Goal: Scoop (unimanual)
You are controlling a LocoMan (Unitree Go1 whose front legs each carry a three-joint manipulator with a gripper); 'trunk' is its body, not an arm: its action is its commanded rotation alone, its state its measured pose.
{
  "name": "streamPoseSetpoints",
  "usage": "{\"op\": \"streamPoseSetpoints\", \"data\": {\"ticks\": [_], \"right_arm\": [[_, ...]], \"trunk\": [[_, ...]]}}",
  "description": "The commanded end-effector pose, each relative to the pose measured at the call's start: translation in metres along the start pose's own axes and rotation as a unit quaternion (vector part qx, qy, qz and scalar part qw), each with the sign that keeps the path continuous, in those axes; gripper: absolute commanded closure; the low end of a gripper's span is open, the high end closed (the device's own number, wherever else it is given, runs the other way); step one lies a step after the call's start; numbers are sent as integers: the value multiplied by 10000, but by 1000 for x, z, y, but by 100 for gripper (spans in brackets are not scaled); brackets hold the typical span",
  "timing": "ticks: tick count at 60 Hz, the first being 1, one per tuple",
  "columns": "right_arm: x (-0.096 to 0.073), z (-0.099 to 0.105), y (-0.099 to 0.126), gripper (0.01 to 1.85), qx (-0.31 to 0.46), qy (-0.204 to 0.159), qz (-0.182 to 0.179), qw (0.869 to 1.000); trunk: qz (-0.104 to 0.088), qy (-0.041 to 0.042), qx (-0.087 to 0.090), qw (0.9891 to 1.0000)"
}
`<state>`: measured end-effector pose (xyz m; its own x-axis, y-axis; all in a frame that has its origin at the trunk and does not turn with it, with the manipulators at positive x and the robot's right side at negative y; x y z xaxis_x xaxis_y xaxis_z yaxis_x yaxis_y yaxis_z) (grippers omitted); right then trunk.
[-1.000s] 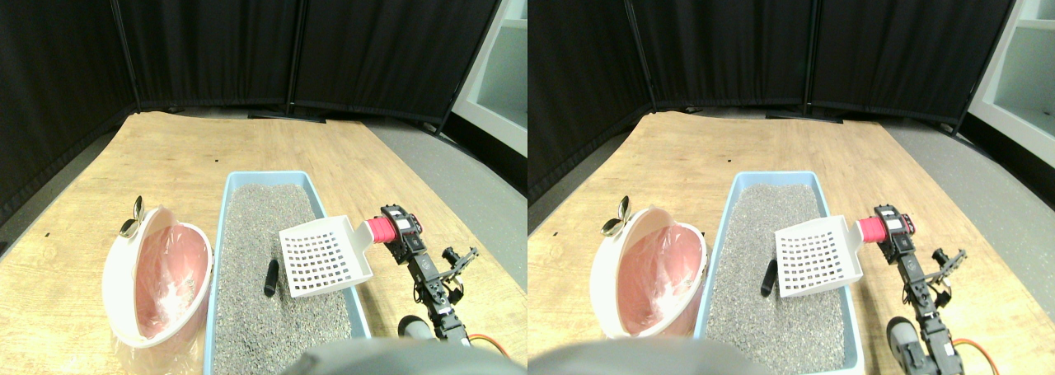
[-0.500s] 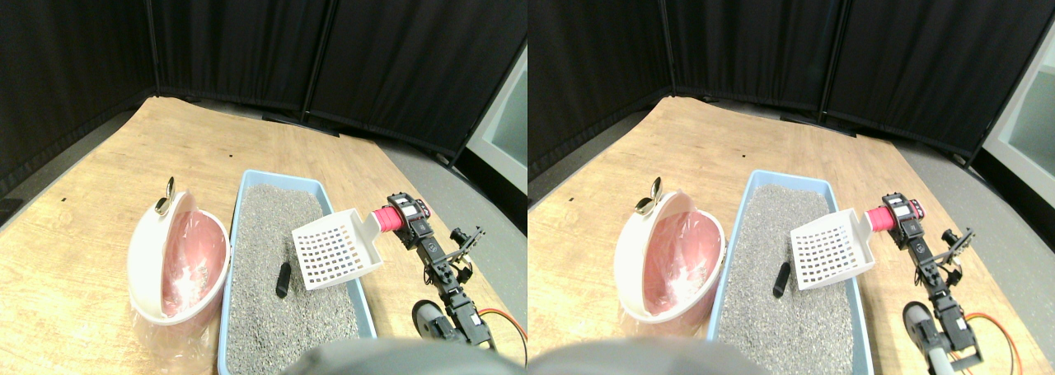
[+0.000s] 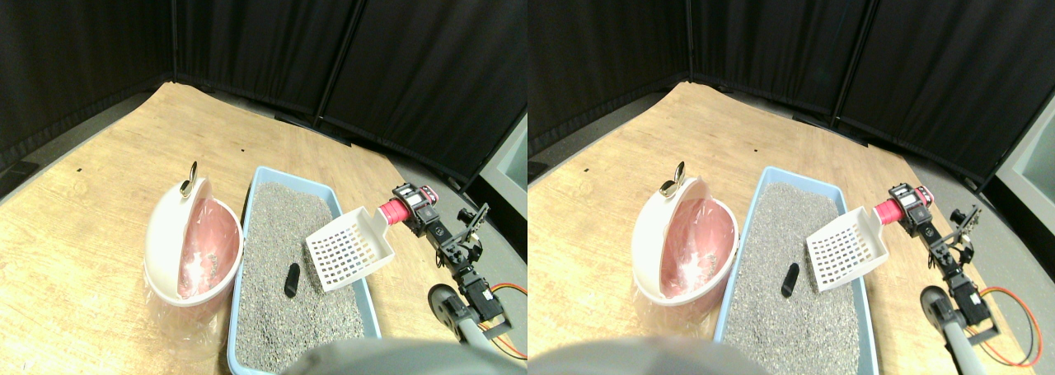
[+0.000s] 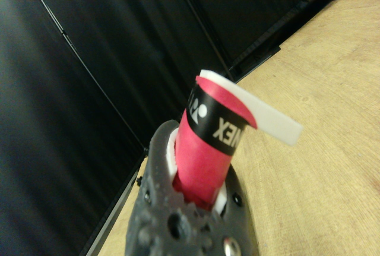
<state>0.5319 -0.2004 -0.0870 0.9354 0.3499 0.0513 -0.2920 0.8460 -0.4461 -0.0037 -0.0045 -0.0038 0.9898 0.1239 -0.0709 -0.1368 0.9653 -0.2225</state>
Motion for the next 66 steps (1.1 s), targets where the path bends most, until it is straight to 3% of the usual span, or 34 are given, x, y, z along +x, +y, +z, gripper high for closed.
{"op": "streamPoseSetpoints", "data": {"ticks": [1, 3, 16, 23, 39, 53, 66], "right_arm": [[2, 11, 2, 180, -56, -314, 40, 9995], [3, 12, 5, 180, -187, -410, 223, 9987], [5, 18, 15, 180, -644, -289, 395, 9967], [6, 20, 22, 180, -985, -247, 505, 9936], [10, 15, 24, 180, -1449, -151, 456, 9883], [6, 13, 37, 180, -1572, -286, 853, 9835], [-4, 12, 58, 180, -1229, -174, 1069, 9865]], "trunk": [[138, 104, -148, 9997], [149, 106, -157, 9997], [219, 207, -207, 9993], [231, 221, -218, 9993], [222, 266, -200, 9992], [221, 308, -197, 9991], [281, 412, -267, 9984]]}}
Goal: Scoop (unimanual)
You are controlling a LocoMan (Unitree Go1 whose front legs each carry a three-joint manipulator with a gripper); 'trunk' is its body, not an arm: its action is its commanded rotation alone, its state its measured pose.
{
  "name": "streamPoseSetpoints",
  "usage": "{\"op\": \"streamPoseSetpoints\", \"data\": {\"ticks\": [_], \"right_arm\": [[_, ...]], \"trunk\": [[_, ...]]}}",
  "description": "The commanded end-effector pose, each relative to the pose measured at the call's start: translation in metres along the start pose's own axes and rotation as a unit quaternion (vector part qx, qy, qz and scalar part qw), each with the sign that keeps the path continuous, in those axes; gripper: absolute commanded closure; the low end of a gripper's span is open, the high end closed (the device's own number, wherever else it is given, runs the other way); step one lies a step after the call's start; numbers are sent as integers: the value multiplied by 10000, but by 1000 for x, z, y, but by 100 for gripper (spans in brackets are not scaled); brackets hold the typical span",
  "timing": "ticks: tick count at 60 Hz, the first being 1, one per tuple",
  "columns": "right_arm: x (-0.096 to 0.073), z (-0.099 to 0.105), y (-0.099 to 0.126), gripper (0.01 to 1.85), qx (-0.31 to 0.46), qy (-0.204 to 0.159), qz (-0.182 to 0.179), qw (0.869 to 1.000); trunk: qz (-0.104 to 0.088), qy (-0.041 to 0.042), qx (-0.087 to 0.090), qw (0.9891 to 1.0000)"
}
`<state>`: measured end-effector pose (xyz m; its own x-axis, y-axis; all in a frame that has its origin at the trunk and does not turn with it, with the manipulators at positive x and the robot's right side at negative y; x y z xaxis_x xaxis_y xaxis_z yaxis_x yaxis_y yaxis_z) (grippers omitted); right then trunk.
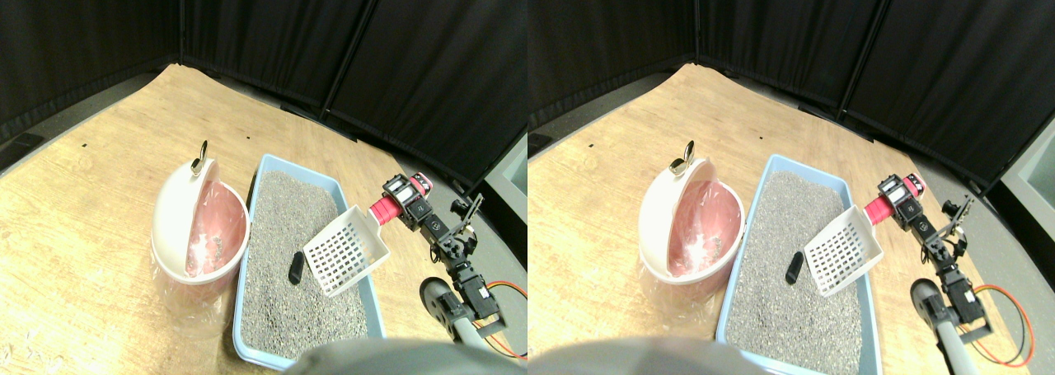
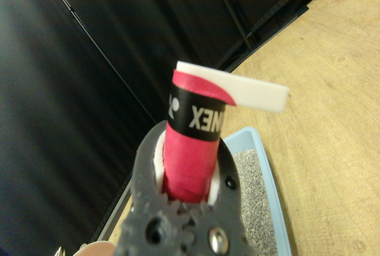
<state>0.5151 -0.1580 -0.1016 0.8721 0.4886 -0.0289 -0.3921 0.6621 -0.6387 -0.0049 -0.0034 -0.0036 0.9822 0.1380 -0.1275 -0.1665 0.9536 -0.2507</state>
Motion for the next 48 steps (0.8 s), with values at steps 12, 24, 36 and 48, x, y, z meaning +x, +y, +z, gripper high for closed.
{"op": "streamPoseSetpoints", "data": {"ticks": [12, 24, 36, 48], "right_arm": [[5, 6, 32, 180, 177, -154, 384, 9990], [12, 10, 63, 180, 489, 244, 702, 9960], [19, 7, 89, 180, 854, 238, 874, 9922], [25, -8, 83, 180, 1179, 523, 533, 9902]], "trunk": [[294, 256, -346, 9986], [519, 291, -587, 9965], [656, 257, -682, 9952], [607, 218, -610, 9961]]}}
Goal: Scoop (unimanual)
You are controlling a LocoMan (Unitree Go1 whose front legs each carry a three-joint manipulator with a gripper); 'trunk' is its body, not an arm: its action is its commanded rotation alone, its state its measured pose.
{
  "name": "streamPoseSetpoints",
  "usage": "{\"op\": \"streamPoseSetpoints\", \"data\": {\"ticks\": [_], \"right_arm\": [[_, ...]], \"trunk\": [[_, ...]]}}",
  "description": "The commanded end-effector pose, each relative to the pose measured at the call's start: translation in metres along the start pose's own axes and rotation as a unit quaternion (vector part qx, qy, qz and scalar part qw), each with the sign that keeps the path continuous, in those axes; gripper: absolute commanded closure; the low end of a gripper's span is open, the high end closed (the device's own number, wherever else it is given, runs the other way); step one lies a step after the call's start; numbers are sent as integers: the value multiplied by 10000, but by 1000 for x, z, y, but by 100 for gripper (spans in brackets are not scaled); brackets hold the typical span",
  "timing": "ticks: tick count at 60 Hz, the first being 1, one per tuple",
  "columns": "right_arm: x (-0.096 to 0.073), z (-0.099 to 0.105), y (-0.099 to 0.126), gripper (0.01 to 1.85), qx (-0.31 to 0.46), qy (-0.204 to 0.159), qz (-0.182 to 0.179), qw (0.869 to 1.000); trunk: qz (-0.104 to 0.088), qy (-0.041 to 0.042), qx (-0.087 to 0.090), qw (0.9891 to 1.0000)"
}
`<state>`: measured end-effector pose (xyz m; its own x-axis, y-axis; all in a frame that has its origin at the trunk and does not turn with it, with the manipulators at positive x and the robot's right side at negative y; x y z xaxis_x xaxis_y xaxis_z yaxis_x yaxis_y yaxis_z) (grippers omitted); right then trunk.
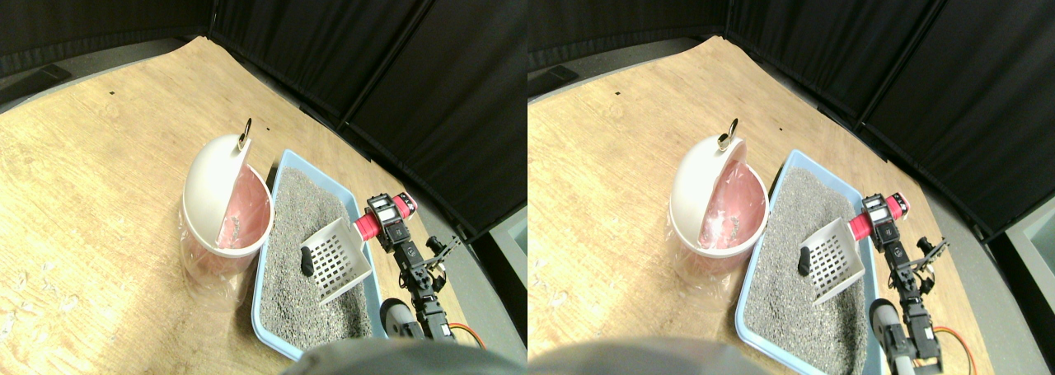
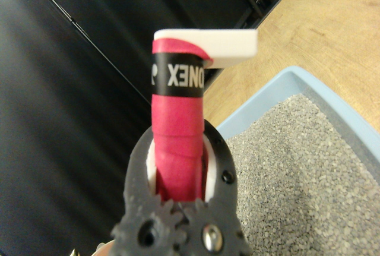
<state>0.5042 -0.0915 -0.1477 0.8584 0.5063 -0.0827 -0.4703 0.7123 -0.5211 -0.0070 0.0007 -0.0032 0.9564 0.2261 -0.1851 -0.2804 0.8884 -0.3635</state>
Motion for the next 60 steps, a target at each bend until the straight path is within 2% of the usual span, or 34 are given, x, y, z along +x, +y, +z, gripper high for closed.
{"op": "streamPoseSetpoints", "data": {"ticks": [1, 10, 17, 20, 25, 28, 32, 38, 41, 45, 46, 47, 50, 56, 60], "right_arm": [[1, -15, 0, 180, 581, 439, 158, 9972], [1, -21, -21, 180, 901, 231, -99, 9956], [-3, -24, -38, 180, 1417, 173, -338, 9892], [-8, -24, -45, 180, 2043, 271, -733, 9758], [-11, -24, -51, 180, 2272, 231, -925, 9692], [-15, -26, -55, 180, 2712, 298, -1227, 9542], [-17, -32, -60, 180, 2776, 222, -1277, 9519], [-23, -39, -64, 180, 2976, 174, -1537, 9421], [-27, -45, -67, 180, 3255, 54, -1741, 9294], [-29, -51, -69, 180, 3337, -12, -1949, 9223], [-30, -55, -70, 180, 3359, -76, -1964, 9212], [-31, -58, -70, 180, 3509, -162, -2032, 9140], [-32, -61, -71, 180, 3558, -226, -2021, 9122], [-37, -66, -73, 180, 4156, -487, -2158, 8822], [-38, -65, -76, 180, 4181, -608, -2161, 8802]], "trunk": [[73, 69, 99, 9999], [-26, 66, 232, 9997], [-105, 32, 327, 9994], [-128, 15, 354, 9993], [-176, 7, 395, 9991], [-210, -19, 431, 9988], [-246, -29, 472, 9986], [-295, -70, 511, 9982], [-319, -105, 535, 9980], [-336, -143, 554, 9978], [-336, -143, 554, 9978], [-341, -158, 562, 9977], [-354, -180, 581, 9975], [-407, -227, 632, 9969], [-442, -257, 655, 9965]]}}
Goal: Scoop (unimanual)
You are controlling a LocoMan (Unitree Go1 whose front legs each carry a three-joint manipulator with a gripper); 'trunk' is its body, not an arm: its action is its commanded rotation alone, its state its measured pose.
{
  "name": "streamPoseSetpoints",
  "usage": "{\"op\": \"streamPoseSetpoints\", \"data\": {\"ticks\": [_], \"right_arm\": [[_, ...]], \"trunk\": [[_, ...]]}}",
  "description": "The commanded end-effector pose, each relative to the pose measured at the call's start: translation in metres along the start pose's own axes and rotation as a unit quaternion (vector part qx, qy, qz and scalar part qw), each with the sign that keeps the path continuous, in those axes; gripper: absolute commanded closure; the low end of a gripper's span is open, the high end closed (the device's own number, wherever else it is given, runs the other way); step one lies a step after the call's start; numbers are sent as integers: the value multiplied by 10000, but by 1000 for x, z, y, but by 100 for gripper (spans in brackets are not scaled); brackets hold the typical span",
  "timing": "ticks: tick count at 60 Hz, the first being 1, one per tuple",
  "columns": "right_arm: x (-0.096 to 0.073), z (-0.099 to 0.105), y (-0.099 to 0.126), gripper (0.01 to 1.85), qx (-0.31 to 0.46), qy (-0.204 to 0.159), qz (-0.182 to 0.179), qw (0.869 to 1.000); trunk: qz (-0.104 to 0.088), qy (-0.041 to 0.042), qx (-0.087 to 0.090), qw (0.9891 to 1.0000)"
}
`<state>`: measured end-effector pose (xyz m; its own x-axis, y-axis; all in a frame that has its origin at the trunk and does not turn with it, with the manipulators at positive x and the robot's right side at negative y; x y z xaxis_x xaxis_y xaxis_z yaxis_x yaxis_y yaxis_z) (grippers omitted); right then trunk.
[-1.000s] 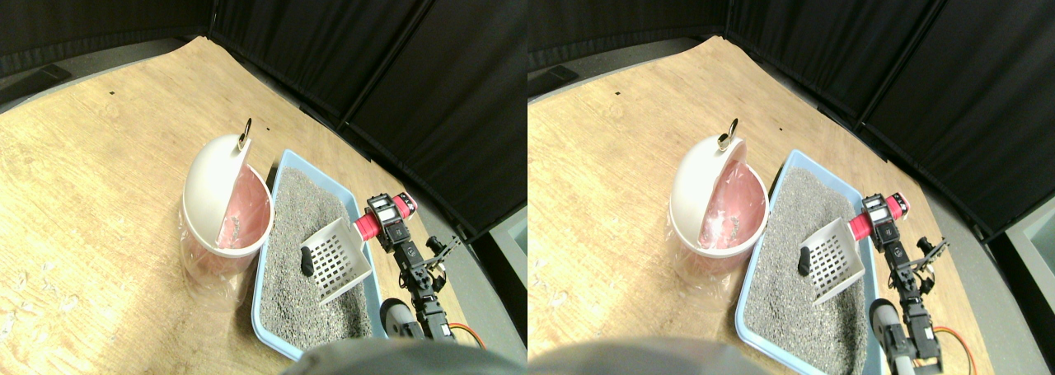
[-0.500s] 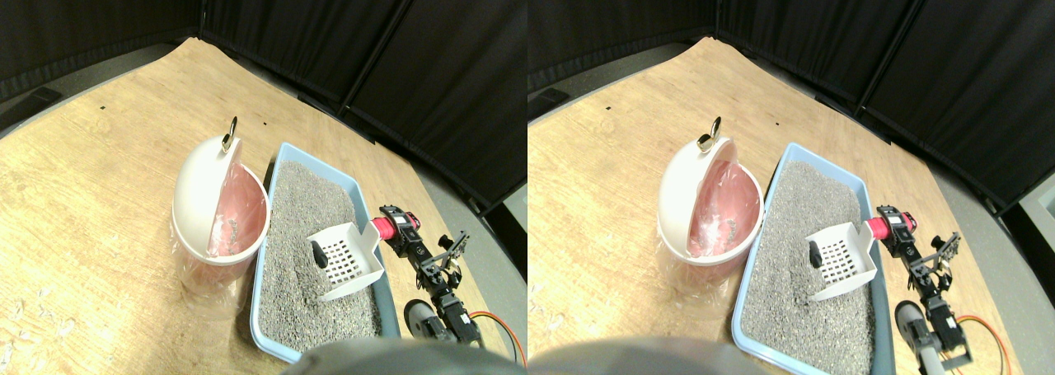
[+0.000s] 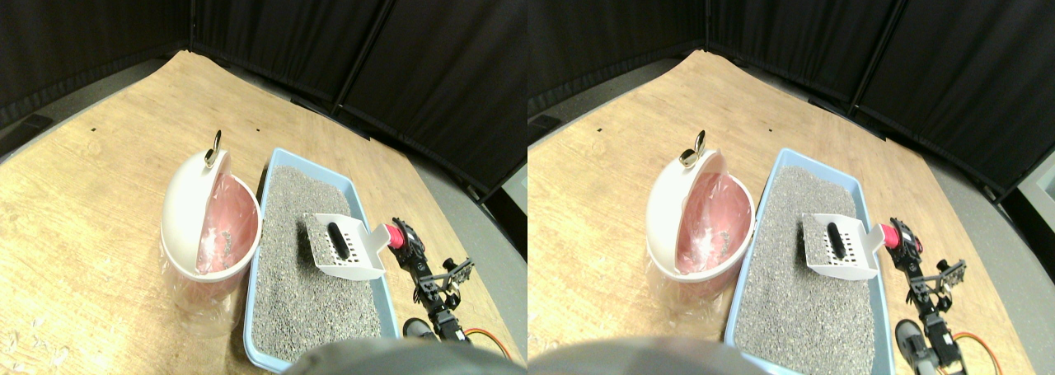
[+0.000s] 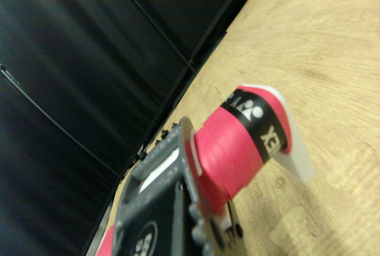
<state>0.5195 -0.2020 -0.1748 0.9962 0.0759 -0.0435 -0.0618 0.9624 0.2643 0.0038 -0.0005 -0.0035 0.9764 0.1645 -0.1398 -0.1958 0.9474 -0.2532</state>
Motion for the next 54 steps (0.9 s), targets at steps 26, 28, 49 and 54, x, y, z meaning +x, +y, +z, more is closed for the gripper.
{"op": "streamPoseSetpoints", "data": {"ticks": [26, 28, 49, 54], "right_arm": [[4, 47, 12, 180, 1601, -1012, 414, 9810], [6, 52, 14, 180, 1700, -1047, 430, 9789], [9, 62, 24, 180, 1807, -967, 577, 9771], [10, 59, 24, 180, 1635, -968, 630, 9798]], "trunk": [[-160, -298, 36, 9994], [-160, -298, 36, 9994], [-158, -326, 6, 9993], [-142, -316, -9, 9994]]}}
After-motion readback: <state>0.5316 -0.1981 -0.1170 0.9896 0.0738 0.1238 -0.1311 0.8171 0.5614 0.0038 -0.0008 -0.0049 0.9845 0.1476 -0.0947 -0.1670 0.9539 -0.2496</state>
